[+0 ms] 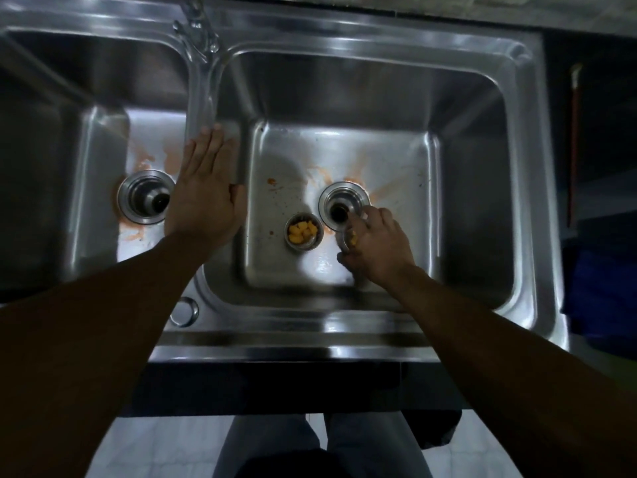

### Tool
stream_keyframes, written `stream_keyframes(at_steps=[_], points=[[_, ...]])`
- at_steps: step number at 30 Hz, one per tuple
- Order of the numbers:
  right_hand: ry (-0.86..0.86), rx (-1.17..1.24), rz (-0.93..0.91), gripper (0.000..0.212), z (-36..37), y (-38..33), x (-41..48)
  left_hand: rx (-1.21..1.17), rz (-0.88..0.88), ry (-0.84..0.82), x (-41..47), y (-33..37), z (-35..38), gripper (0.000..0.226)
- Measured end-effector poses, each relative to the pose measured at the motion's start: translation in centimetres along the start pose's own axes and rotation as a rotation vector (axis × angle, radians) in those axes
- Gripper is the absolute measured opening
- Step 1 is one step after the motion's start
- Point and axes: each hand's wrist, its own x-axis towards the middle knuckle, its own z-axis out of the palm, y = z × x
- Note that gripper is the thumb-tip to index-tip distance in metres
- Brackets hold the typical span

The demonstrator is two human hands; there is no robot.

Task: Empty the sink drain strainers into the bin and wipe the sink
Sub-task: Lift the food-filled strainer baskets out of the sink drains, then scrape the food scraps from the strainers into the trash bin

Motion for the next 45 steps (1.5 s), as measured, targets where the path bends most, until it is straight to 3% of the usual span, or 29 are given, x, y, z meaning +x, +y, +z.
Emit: stream_keyframes(at_steps=[3, 9, 14, 20, 28, 34, 37, 40, 45], points=[[-0.138, 0.087, 0.072, 0.087, 0.6, 0.4, 0.1, 0.009, 0.012, 0.005, 0.0, 0.0, 0.2, 0.064], [-0.143, 0.187, 0.114, 0.085, 0.5, 0.0, -0.4, -0.007, 0.026, 0.017, -0.2, -0.1, 0.3, 0.063], [-0.194, 0.289, 0.138, 0.091, -0.5, -0.7, -1.1, -0.021, 0.026, -0.077, -0.8, -0.2, -0.1, 0.069], [-0.095, 0.369, 0.19, 0.052, -3.0, -0.2, -3.6, -0.056, -0.013, -0.239, -3.7, 3.6, -0.1, 0.068], [0.184, 0.543, 0.28, 0.044, -8.2, 5.7, -7.9, -0.081, 0.102, -0.379, -6.8, 16.9, 3.3, 0.059], [0.501, 0.573, 0.259, 0.029, -12.1, 12.8, -8.3, 0.05, 0.224, -0.467, -9.0, 21.8, 5.8, 0.063], [0.588, 0.513, 0.339, 0.03, -13.9, 16.3, -7.5, -0.052, 0.122, -0.468, -9.9, 23.2, 6.0, 0.06], [0.516, 0.398, 0.508, 0.04, -14.7, 19.9, -6.4, -0.068, 0.056, -0.455, -10.0, 24.5, 6.1, 0.059], [0.365, 0.427, 0.673, 0.025, -15.5, 22.5, -4.8, -0.068, 0.052, -0.433, -9.9, 24.2, 5.5, 0.054]])
